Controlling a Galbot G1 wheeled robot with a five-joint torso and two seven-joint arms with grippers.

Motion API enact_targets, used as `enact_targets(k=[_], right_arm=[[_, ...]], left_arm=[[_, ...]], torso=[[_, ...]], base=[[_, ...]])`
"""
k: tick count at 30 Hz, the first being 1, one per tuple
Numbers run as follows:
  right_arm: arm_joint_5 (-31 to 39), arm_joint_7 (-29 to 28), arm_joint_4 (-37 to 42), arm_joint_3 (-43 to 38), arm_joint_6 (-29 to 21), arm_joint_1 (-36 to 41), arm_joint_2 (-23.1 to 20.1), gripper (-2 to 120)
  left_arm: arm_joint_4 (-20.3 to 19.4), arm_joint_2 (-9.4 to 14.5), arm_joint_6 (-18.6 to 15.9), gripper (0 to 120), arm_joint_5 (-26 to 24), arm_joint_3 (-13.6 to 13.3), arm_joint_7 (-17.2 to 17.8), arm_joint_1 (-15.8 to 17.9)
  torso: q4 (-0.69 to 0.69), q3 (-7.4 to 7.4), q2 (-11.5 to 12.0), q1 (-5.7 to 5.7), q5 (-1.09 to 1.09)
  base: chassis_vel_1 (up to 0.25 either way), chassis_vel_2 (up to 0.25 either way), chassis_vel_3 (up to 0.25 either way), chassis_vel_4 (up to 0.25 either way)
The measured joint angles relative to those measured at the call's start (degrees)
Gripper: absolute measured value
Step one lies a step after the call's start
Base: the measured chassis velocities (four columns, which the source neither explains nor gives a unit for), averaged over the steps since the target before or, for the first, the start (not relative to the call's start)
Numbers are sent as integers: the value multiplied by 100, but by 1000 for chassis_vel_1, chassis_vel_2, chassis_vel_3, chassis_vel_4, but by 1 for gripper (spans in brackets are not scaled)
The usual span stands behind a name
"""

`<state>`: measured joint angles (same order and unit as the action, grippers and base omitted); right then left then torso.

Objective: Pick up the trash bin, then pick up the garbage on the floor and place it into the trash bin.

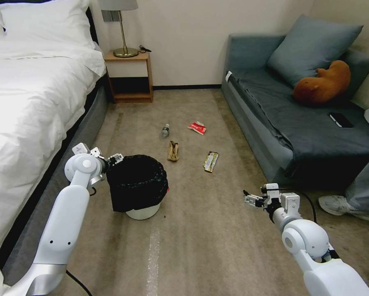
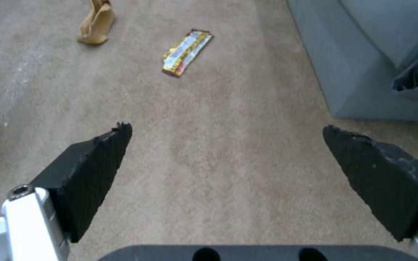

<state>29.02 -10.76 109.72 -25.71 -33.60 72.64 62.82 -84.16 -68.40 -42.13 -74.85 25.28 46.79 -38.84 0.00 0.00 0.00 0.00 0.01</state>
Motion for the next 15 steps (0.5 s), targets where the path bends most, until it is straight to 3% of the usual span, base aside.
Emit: enact_targets(k=[8,15], right_arm=[[-45,-1,-64,52,0,-25,102,100],[-31,-22,-120,97,-14,-118,107,100]], left_arm=[[268,-56,1,100,62,-9,-33,11],[733,-262,1,100,212,-57,-120,243]], torso=[[1,0,0,0,0],[1,0,0,0,-1]], base=[[0,0,0,0],[0,0,0,0]])
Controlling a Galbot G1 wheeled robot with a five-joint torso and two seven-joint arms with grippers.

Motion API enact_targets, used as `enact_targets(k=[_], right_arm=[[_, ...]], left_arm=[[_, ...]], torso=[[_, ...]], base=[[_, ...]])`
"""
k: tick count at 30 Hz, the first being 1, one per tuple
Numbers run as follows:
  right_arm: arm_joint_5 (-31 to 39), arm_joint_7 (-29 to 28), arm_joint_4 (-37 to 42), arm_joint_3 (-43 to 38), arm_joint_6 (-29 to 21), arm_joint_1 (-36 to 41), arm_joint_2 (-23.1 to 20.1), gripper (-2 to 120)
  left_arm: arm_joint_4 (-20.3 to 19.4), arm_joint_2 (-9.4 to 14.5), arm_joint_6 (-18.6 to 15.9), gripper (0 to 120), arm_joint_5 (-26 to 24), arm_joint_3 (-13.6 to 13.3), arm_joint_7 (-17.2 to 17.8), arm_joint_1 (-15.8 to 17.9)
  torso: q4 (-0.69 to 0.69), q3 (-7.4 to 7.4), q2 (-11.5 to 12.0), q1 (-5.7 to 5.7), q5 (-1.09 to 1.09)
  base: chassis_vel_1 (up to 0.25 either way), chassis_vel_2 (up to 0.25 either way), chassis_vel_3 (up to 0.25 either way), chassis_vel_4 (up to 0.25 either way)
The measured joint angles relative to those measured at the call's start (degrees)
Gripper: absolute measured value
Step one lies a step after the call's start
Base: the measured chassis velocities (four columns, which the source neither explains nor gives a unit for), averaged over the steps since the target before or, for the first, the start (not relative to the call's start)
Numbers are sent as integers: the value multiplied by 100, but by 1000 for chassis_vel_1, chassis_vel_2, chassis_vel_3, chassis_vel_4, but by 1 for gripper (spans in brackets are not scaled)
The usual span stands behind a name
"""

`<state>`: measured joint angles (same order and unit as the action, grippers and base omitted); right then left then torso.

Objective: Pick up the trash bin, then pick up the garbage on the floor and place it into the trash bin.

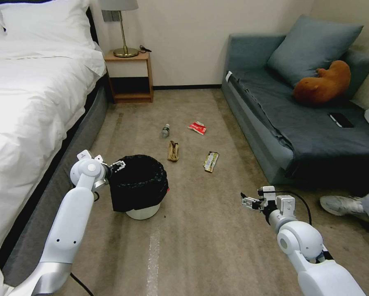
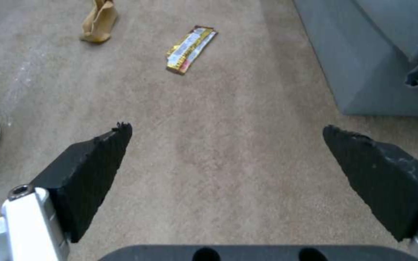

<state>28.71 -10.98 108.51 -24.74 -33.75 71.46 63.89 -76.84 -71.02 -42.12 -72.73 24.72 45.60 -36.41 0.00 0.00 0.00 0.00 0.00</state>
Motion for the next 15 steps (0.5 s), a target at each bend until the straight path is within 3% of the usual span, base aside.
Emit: enact_targets(k=[9,14,15], right_arm=[[62,-56,-94,52,-10,-92,-31,100],[195,-105,-116,126,-56,-175,-79,100],[266,-127,-103,142,-91,-193,-91,100]], left_arm=[[454,-215,0,94,257,3,-129,102],[591,-213,0,76,343,36,-219,134],[620,-205,0,68,345,47,-249,147]], torso=[[0,0,0,0,0],[1,0,0,0,-1],[1,0,0,0,-2]], base=[[0,0,0,0],[0,0,0,0],[0,0,0,0]])
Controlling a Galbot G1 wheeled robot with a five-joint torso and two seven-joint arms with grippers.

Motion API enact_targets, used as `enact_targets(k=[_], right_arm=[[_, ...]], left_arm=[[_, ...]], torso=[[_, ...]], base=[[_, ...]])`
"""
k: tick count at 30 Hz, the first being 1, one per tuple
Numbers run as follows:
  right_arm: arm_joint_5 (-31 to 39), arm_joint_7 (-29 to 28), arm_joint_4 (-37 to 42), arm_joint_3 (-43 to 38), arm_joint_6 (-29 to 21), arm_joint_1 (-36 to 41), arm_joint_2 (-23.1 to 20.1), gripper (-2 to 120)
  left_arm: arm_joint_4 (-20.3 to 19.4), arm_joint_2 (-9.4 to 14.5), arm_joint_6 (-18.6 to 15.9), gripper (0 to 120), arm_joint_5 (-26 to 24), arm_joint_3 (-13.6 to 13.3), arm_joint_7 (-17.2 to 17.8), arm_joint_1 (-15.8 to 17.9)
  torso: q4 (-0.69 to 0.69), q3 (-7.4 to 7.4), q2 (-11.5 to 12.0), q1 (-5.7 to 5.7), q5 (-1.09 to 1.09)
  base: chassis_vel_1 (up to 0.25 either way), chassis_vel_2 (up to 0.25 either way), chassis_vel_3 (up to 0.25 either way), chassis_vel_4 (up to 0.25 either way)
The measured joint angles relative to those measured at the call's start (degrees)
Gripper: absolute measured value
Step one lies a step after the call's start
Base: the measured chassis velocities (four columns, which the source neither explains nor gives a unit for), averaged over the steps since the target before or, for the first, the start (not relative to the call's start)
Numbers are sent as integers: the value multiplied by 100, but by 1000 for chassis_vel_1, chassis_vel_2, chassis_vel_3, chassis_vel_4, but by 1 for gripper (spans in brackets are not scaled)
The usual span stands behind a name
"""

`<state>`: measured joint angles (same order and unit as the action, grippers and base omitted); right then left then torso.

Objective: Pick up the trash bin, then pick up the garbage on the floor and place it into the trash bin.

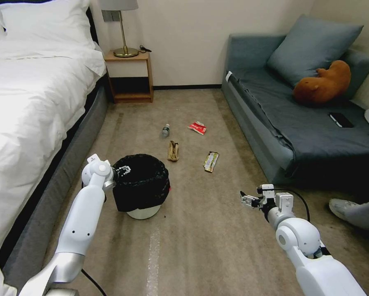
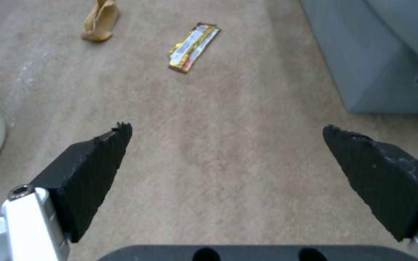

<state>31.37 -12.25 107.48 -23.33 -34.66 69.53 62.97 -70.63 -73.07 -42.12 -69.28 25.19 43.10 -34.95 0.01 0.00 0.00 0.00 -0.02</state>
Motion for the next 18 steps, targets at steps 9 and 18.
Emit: enact_targets(k=[9,18], right_arm=[[86,-17,47,80,-48,-25,-13,100],[86,-36,57,159,-52,-2,15,100]], left_arm=[[-16,51,0,34,68,67,-172,-72],[-233,127,-9,7,426,150,-516,-286]], torso=[[-1,0,0,0,3],[-2,0,0,0,4]], base=[[0,0,0,0],[0,0,0,0]])
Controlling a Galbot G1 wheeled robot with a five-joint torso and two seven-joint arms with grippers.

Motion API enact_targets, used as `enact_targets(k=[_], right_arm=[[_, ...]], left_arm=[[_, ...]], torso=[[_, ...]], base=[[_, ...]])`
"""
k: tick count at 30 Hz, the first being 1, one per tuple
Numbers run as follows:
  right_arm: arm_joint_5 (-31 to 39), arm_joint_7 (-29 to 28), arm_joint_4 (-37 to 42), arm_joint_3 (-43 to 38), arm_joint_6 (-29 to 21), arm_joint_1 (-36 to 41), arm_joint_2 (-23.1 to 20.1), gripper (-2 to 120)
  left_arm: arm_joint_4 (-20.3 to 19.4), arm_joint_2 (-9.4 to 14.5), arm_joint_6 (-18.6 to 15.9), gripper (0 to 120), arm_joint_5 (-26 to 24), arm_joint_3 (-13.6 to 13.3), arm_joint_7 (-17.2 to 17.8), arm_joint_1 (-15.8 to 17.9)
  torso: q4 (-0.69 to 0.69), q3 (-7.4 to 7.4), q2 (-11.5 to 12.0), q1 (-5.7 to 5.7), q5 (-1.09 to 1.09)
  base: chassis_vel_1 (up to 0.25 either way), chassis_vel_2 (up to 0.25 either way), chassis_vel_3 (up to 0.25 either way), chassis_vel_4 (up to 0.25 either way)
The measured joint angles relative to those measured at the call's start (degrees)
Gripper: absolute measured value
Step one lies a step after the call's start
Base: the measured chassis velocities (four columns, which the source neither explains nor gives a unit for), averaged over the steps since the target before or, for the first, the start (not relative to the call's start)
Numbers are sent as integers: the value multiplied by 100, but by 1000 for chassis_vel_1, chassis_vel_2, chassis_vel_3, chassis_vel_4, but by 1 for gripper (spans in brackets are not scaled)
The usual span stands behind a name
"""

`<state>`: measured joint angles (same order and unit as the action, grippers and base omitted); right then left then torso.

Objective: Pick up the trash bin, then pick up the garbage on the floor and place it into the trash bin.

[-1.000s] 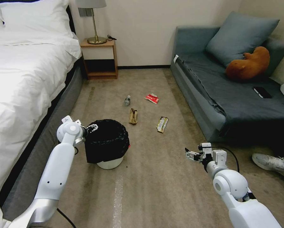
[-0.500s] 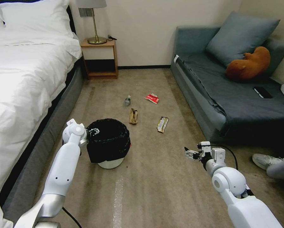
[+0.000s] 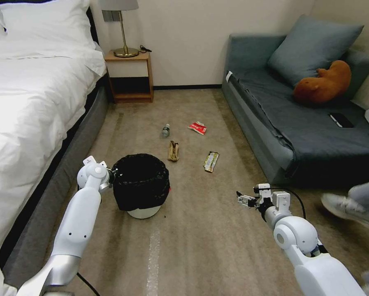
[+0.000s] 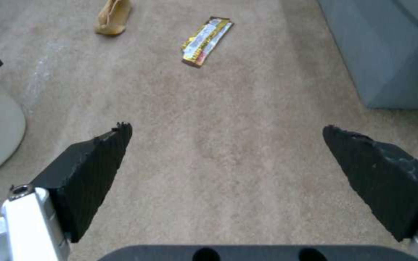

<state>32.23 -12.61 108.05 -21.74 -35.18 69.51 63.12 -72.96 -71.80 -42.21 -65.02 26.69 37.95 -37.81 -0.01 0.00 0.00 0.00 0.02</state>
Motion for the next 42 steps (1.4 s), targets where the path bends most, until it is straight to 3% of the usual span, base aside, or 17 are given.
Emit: enact_targets(k=[2,12,19,29,32,34,42], right_arm=[[0,-6,27,12,-3,23,1,100],[-3,-7,81,9,-1,107,-10,100],[4,-7,94,-32,53,194,19,100],[142,197,128,-50,229,172,-27,100],[135,269,73,3,374,146,-18,100],[85,342,-34,90,545,72,30,100],[-99,620,-235,331,909,-85,191,100]], left_arm=[[-114,4,-2,2,97,42,-82,-71],[-392,38,-2,2,540,168,-309,-255],[-658,148,-1,2,1242,220,-668,-379],[-1199,559,-1,2,2051,186,-938,-608],[-1357,681,-2,2,2495,214,-1115,-737],[-1554,827,-1,2,3073,283,-1351,-935],[-1928,1086,0,2,3366,544,-1530,-1424]], torso=[[0,0,0,0,1],[1,0,0,0,-1],[1,0,0,0,-2],[0,0,0,0,-2],[0,0,0,0,-1],[1,0,0,0,-1],[1,0,0,0,-1]], base=[[0,0,0,0],[0,0,0,0],[0,0,0,0],[0,0,0,0],[0,0,0,0],[0,0,0,0],[0,0,0,0]])
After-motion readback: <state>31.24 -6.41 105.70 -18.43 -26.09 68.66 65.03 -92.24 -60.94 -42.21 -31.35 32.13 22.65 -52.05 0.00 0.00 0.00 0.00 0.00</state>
